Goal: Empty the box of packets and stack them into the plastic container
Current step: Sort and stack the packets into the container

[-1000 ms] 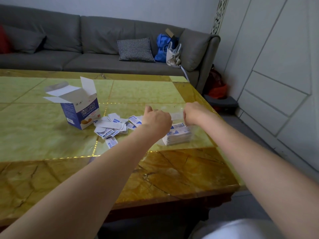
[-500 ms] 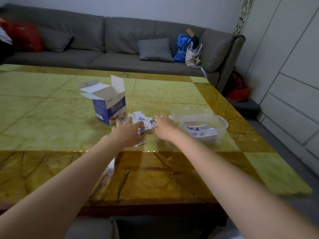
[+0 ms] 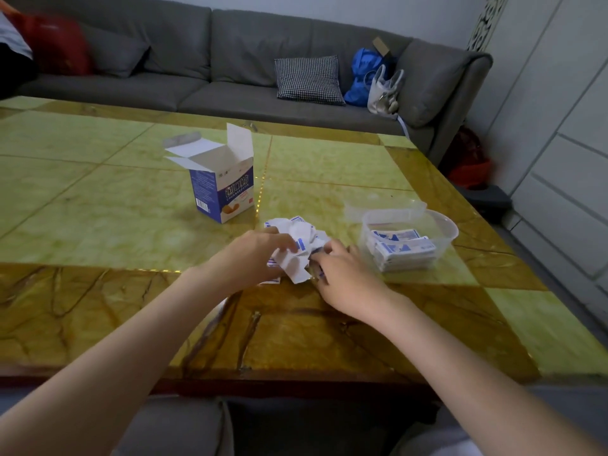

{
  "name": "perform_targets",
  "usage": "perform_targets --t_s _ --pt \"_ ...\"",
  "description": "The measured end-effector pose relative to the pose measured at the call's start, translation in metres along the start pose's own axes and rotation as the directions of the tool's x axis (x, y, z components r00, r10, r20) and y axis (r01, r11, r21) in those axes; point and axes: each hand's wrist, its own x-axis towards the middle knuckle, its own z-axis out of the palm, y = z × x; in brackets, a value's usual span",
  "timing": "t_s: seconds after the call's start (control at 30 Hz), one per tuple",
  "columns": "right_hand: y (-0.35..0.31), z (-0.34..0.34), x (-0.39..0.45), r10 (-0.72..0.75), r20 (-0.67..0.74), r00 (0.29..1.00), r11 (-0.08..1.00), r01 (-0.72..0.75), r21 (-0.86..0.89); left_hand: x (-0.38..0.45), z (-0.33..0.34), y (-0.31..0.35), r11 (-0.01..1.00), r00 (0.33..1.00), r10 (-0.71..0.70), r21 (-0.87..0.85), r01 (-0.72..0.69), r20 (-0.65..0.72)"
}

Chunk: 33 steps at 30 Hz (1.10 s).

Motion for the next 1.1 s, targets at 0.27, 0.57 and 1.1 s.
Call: perform_targets --t_s 0.27,0.57,1.1 --pt "0.004 -0.023 -0.015 0.072 -0.099 0.992 0.949 -0.038 0.312 -0.001 0.001 0.007 0.991 0.996 -0.083 0.109 0.078 0.044" --pt "0.015 -0.045 -0.020 0.223 -0.397 0.890 0.869 0.004 0.495 0.000 -0.002 0.006 0.986 0.993 -0.106 0.133 0.099 0.048" --pt "0.010 -0.048 -0.015 0.260 -0.321 0.910 0.686 0.060 0.725 0.001 -0.019 0.021 0.654 0.912 -0.397 -0.729 0.201 -0.105"
